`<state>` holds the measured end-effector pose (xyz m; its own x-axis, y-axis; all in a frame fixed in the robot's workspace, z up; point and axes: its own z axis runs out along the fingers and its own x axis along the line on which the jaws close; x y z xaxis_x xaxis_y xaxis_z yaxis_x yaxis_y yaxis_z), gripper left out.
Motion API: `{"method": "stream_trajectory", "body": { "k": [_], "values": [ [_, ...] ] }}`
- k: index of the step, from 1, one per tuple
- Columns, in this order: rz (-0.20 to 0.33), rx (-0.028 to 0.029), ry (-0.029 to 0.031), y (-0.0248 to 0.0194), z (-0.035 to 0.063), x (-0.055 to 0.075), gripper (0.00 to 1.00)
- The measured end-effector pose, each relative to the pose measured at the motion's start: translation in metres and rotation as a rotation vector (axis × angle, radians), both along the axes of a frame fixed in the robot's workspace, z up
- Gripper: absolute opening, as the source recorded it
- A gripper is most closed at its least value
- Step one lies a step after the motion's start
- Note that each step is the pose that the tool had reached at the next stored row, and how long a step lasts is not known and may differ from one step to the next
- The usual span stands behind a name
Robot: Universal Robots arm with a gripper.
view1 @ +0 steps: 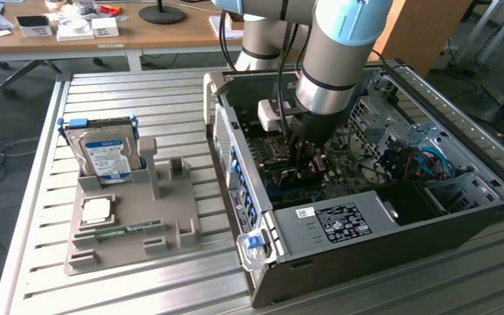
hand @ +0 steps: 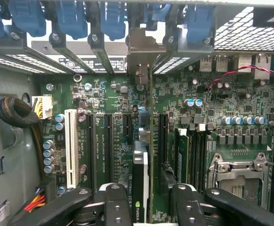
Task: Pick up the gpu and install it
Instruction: 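Insert the gpu into the slot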
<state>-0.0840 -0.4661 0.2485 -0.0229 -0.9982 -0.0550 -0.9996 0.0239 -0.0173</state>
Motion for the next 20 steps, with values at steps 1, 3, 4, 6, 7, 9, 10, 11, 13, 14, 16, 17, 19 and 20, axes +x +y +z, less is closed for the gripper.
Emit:
{"method": "stream_trajectory", "body": {
  "k": [1,3,4,6,7,9,10,11,13,14,16,17,19,20],
  "values": [
    [0.000,0.0000,-0.0001,0.0000,0.0000,0.0000,0.40],
    [0.000,0.0000,0.0000,0.0000,0.0000,0.0000,0.40],
    [0.000,0.0000,0.0000,0.0000,0.0000,0.0000,0.40],
    [0.000,0.0000,0.0000,0.0000,0.0000,0.0000,0.40],
    [0.000,0.0000,0.0000,0.0000,0.0000,0.0000,0.40],
    [0.000,0.0000,0.0000,0.0000,0.0000,0.0000,0.40],
    [0.000,0.0000,0.0000,0.0000,0.0000,0.0000,0.40],
    [0.000,-0.0001,0.0000,0.0000,0.0000,0.0000,0.40],
    [0.000,-0.0003,0.0000,0.0000,0.0001,0.0000,0.38],
    [0.000,-0.0009,0.0001,-0.0001,0.0002,0.0000,0.32],
    [0.000,-0.0002,0.0001,0.0000,0.0001,0.0000,0.27],
    [0.000,-0.0002,0.0001,0.0000,0.0001,0.0000,0.27],
    [0.000,-0.0001,0.0001,0.0000,0.0001,0.0000,0.27],
    [0.000,-0.0001,0.0000,0.0000,0.0000,0.0000,0.27]
  ]
}}
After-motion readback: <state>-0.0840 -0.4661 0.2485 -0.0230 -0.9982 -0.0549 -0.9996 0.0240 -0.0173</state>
